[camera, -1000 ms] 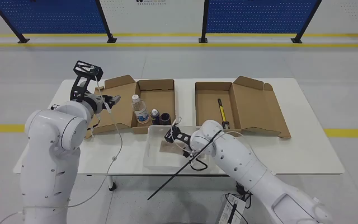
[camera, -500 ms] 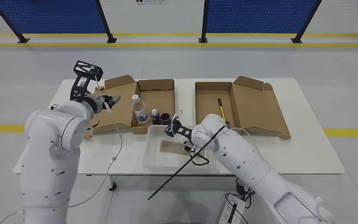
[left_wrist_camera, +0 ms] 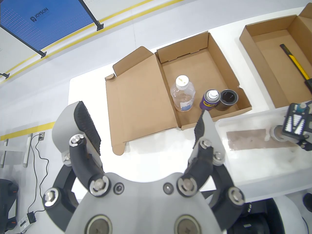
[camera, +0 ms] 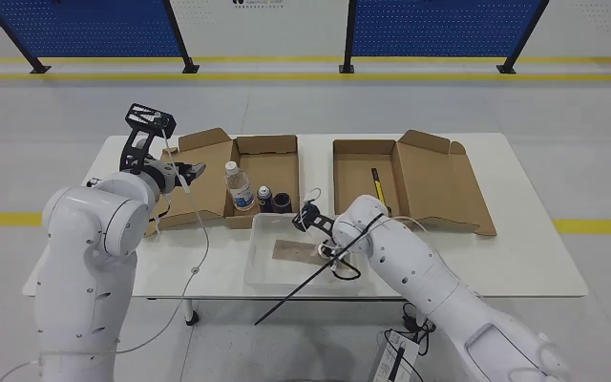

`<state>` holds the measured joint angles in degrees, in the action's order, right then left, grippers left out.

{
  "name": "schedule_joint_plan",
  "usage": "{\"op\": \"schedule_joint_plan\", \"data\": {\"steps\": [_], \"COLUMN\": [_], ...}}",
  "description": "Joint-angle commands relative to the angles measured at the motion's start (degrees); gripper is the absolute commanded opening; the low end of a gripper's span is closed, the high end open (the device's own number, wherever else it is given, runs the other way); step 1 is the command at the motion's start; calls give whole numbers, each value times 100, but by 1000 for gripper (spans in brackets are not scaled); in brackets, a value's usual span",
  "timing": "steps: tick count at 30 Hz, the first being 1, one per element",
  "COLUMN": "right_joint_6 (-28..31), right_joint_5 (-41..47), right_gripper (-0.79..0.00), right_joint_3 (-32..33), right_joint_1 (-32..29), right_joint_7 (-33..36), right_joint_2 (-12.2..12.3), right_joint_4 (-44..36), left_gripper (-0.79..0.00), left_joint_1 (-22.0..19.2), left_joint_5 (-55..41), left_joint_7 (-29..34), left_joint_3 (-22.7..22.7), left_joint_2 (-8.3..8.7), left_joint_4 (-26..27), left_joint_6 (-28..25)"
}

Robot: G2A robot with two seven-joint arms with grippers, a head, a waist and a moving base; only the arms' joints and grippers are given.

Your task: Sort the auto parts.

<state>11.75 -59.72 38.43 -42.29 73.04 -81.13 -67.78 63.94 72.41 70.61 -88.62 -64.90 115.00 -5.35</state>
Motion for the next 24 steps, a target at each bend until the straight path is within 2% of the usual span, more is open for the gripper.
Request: {"op": "schedule_joint_plan", "data": {"steps": [1, 13, 19, 24], "right_joint_6": [13, 162, -134, -139], "right_joint_5": [50, 303, 42, 1], "right_gripper": [-397, -372, -400, -413], "right_joint_3": [-41, -171, -106, -24], "right_joint_1": [4, 29, 112, 143], "right_joint_7": [3, 62, 226, 291], "right_joint_2": [-28, -137, -130, -119], "right_joint_4": [57, 41, -33, 25], "left_gripper": [0, 0, 0, 0], "left_joint_1": [0, 0, 0, 0], "left_joint_5": [0, 0, 0, 0], "left_joint_7": [0, 0, 0, 0], "left_joint_3": [0, 0, 0, 0], "left_joint_2": [0, 0, 0, 0], "left_joint_4": [0, 0, 0, 0], "left_joint_6": [0, 0, 0, 0]}}
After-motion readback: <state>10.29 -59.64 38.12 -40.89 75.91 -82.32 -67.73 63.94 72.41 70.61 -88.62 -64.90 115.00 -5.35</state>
